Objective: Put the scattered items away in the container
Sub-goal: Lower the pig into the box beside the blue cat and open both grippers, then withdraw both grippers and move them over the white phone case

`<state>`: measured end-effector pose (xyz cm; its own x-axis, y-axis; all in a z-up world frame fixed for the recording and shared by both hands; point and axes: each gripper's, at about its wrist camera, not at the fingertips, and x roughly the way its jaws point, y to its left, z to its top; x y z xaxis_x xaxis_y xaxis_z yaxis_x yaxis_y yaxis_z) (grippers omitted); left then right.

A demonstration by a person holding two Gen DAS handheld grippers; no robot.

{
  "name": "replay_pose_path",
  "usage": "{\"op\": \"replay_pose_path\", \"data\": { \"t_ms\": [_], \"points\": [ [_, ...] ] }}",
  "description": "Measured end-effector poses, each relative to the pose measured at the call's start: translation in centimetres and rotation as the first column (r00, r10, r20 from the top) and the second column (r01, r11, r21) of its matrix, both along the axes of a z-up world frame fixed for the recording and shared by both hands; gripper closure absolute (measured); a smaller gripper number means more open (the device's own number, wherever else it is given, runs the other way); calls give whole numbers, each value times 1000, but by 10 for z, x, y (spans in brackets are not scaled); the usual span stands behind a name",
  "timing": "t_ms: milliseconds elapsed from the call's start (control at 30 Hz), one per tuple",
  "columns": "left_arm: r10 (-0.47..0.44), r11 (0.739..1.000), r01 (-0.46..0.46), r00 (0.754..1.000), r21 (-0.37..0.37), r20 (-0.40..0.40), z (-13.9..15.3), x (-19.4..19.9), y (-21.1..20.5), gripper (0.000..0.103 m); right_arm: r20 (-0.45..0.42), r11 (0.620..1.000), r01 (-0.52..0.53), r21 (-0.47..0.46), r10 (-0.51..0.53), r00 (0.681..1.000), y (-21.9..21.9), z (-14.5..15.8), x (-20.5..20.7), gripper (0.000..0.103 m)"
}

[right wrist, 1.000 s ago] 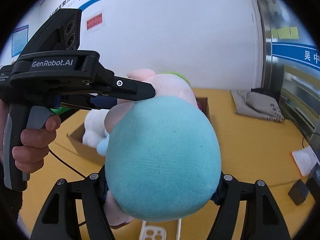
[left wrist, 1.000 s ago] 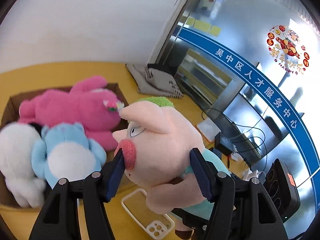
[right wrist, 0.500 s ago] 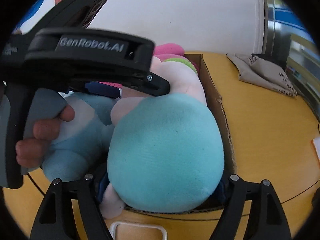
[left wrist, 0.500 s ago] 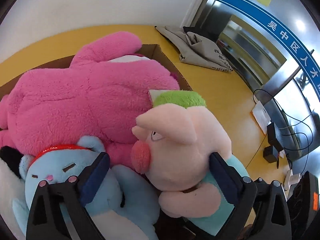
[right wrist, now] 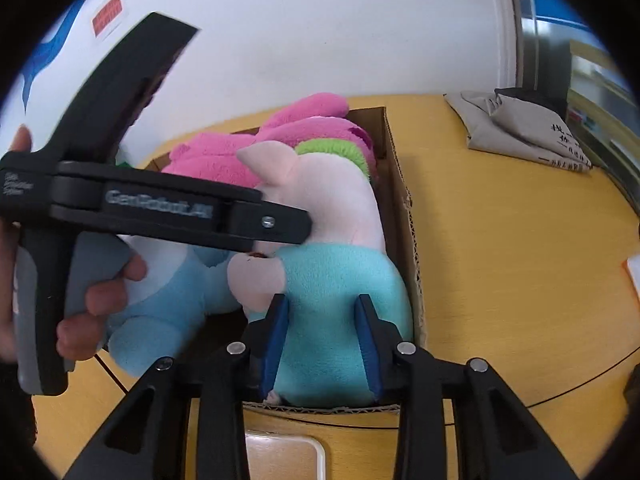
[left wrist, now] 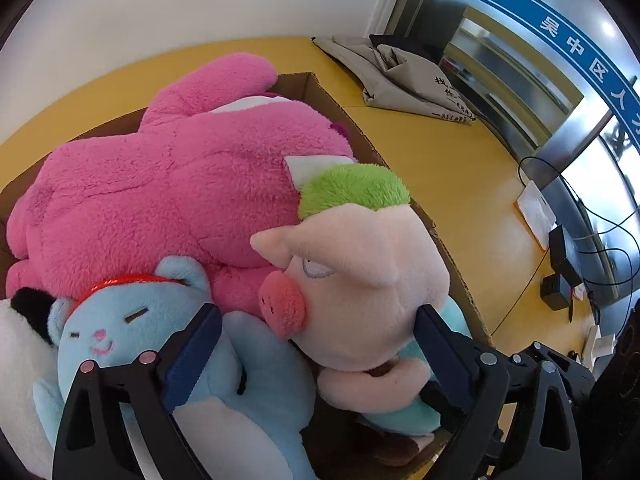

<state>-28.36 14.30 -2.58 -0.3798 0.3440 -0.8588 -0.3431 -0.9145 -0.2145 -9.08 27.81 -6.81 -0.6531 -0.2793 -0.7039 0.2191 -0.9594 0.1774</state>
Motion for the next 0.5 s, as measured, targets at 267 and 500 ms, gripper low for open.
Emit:
{"op": "replay_pose_path", "data": {
  "t_ms": [267, 500],
  "points": [
    [140, 987, -116, 958, 110, -251, 82, 118, -68, 0, -42, 993, 79, 87, -76, 996, -9, 34, 41, 25],
    [325, 942, -334, 895, 24, -304, 65, 238, -133, 0, -120, 994, 47, 104, -34, 992, -40, 60, 109, 21]
  ]
}}
